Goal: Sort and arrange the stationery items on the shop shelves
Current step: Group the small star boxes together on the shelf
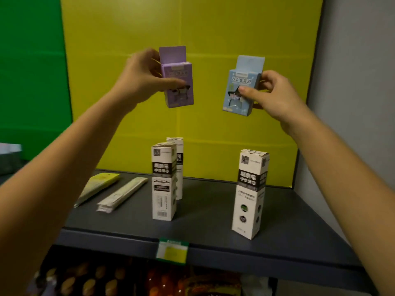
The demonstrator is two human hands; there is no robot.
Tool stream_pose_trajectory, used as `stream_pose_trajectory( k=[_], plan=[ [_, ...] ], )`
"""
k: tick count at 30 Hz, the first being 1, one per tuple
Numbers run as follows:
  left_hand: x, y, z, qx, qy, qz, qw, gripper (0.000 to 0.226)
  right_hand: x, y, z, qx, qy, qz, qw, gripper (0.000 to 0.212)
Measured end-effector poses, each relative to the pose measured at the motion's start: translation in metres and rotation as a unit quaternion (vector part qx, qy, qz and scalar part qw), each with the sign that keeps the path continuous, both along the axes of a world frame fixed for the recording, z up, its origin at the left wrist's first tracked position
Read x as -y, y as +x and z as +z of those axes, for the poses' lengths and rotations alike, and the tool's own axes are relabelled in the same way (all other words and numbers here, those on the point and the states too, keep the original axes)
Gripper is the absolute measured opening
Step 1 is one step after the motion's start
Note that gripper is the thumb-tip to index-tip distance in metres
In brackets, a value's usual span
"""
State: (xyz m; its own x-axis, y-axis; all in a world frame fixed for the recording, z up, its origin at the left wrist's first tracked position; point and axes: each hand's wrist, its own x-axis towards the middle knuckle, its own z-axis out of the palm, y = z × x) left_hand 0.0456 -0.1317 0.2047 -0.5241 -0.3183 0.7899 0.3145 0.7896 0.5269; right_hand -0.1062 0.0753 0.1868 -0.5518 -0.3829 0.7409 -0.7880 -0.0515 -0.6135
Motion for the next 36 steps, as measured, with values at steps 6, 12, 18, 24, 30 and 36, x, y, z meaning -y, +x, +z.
stream_pose_trajectory(
  k=[6,12,18,24,30,36],
  plan=[
    [0.058,0.091,-0.032,0.047,0.037,0.05,0.997,0.035,0.063,0.054,-0.025,0.011,0.06,0.098,0.993,0.039],
    [0.125,0.188,-0.071,0.117,0.067,0.118,0.984,0.037,0.145,0.105,-0.058,0.029,0.098,0.15,0.983,0.04],
    [0.193,0.279,-0.107,0.152,0.098,0.175,0.968,0.035,0.235,0.166,-0.101,0.077,0.128,0.204,0.968,0.04],
    [0.254,0.348,-0.142,0.194,0.108,0.175,0.959,0.037,0.322,0.233,-0.134,0.097,0.16,0.244,0.952,0.043],
    [0.311,0.386,-0.162,0.202,0.115,0.211,0.949,0.041,0.401,0.276,-0.144,0.086,0.197,0.261,0.941,0.045],
    [0.387,0.391,-0.166,0.215,0.102,0.238,0.942,0.042,0.49,0.289,-0.147,0.083,0.246,0.26,0.93,0.051]
  ],
)
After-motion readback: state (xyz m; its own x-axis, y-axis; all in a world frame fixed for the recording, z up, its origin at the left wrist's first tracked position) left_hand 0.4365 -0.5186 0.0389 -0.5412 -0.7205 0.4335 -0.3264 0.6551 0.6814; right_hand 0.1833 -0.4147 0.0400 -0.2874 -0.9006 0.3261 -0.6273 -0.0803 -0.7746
